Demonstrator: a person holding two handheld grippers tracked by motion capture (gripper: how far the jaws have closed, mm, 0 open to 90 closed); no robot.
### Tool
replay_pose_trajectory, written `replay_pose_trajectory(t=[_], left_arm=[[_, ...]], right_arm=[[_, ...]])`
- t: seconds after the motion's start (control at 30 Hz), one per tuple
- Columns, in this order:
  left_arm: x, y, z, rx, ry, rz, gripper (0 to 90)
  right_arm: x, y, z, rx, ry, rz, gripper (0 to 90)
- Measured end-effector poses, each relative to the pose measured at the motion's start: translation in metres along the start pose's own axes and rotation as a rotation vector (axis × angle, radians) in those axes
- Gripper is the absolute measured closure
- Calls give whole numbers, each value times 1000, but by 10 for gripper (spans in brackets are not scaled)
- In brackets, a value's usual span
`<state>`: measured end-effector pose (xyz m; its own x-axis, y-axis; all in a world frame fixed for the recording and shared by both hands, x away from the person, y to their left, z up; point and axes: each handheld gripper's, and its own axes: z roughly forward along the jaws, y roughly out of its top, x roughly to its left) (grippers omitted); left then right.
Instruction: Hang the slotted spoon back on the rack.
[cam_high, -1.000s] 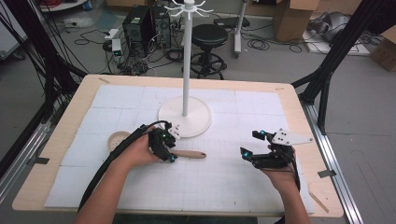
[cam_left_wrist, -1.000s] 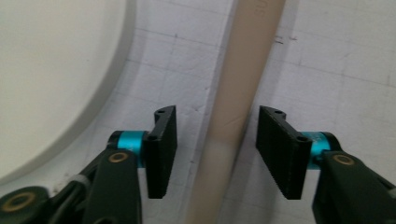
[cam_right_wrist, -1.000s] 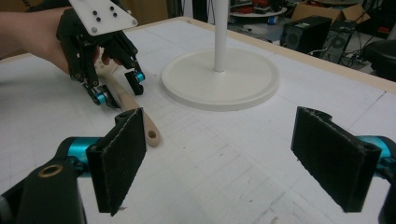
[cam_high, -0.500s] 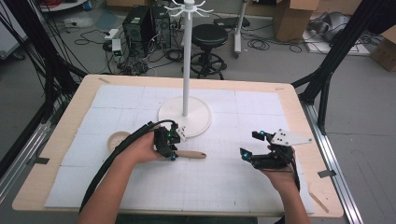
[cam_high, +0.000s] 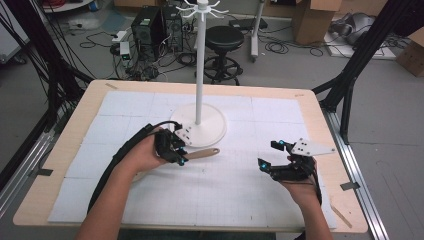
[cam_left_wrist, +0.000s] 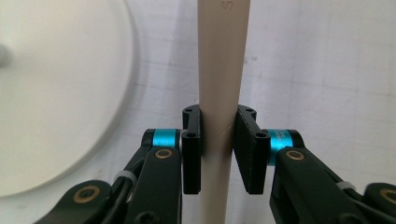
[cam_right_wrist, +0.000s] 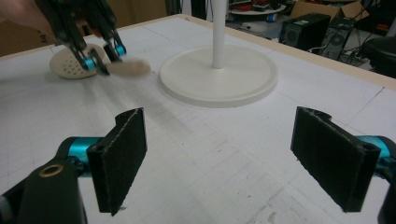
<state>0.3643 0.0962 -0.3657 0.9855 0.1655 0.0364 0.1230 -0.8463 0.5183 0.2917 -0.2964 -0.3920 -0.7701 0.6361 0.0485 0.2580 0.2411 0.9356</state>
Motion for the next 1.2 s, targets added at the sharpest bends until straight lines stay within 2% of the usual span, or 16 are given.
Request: replay_pose_trajectory(t=[0.07, 0.13, 0.23, 0.37, 0.57, 0.7, 1.07, 1.2], left_arm=[[0, -2, -14, -42, 29, -33, 739], [2, -5, -27, -97, 36, -58, 738], [3, -9, -43, -173, 37, -69, 738], [3, -11, -60, -241, 74, -83, 739], [6, -13, -78, -343, 57, -101, 740], [6, -9, -90, -373, 56, -99, 740], [11, 2, -133, -496, 71, -95, 740], [13, 9, -145, -495, 116, -120, 740]], right_arm=[[1, 0, 1, 1, 3, 0, 175], [1, 0, 1, 6, 3, -4, 175], [1, 0, 1, 3, -1, -6, 175], [1, 0, 1, 3, -1, -2, 175], [1, -1, 1, 8, 2, 3, 175], [0, -1, 1, 2, -1, 0, 175], [0, -1, 1, 0, 2, 2, 175], [0, -1, 1, 0, 2, 2, 175]])
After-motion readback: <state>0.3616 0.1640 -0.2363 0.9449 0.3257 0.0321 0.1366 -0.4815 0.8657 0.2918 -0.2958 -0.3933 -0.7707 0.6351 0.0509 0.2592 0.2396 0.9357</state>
